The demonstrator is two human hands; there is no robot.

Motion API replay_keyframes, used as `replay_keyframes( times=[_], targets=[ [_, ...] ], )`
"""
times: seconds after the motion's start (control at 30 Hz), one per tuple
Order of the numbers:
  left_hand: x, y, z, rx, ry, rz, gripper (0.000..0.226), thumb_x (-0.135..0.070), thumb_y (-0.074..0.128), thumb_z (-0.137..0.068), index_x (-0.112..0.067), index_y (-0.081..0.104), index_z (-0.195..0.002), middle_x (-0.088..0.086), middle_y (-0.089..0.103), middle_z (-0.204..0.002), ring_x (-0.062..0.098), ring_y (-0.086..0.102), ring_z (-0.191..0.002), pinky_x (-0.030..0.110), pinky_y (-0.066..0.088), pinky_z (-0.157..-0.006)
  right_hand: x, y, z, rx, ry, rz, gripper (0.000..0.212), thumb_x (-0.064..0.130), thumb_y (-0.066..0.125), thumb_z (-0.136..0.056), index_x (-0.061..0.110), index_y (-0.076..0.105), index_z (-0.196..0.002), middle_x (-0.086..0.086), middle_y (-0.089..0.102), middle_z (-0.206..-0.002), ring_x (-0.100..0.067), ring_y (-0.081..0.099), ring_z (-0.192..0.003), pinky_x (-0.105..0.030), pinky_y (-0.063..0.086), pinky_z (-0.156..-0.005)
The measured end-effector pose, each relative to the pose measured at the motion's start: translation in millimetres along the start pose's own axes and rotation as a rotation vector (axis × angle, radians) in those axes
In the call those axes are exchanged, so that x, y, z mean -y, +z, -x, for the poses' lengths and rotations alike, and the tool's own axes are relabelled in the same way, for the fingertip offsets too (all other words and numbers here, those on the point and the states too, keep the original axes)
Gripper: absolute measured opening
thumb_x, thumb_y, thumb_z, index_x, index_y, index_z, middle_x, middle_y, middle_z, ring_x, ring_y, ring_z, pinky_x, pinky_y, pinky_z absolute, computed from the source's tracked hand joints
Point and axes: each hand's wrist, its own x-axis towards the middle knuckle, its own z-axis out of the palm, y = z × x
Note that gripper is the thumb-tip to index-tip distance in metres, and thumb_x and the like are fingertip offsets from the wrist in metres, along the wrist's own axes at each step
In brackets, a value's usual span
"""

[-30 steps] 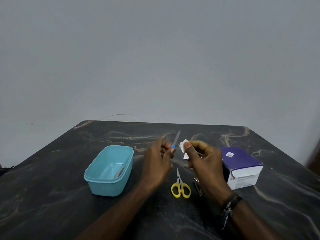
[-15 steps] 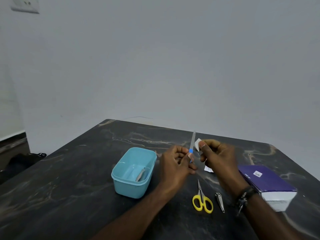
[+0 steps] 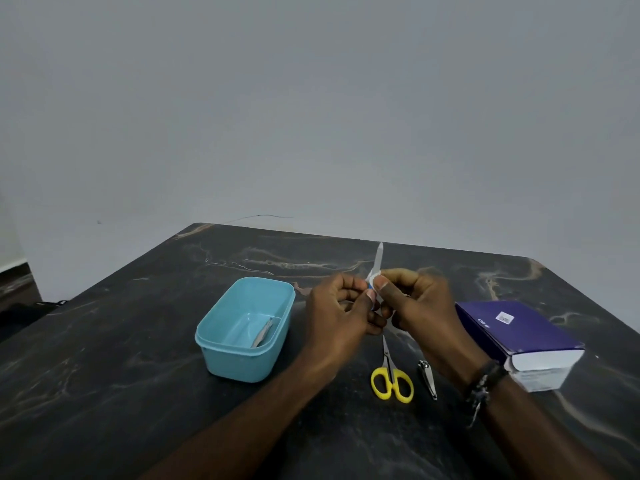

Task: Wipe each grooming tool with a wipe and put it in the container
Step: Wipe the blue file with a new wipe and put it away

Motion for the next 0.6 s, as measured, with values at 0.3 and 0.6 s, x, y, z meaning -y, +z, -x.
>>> replay_keyframes(
  times=[0.3,0.6],
  targets=[
    [-1.6,-1.3,4.3,0.149,-0.036,-0.016,0.004,-0.004,0.064,-0.09,-0.004,0.063,-0.094,0.02,0.071,-0.082,0.026,0.071,-0.062,0.037,0.061,-0.06,-2.4,-1.8,3.9,-0.122,0.075,-0.085,0.016,0.015,0.066,-0.088,0.001,0.072,-0.085,0.005,0.059,-0.051,-0.003,0.047,-0.044,-0.017,0.04,-0.044],
    [-6.4,-2.6,5.3,0.158,-0.045,0.024,0.008,-0.001,0.064,-0.089,-0.003,0.064,-0.096,0.015,0.072,-0.081,0.023,0.071,-0.064,0.039,0.062,-0.063,4.7,5.9,7.8,-0.171,0.092,-0.195,0.012,0.016,0.065,-0.088,0.009,0.072,-0.082,0.005,0.065,-0.056,-0.001,0.055,-0.045,-0.018,0.046,-0.047]
  ],
)
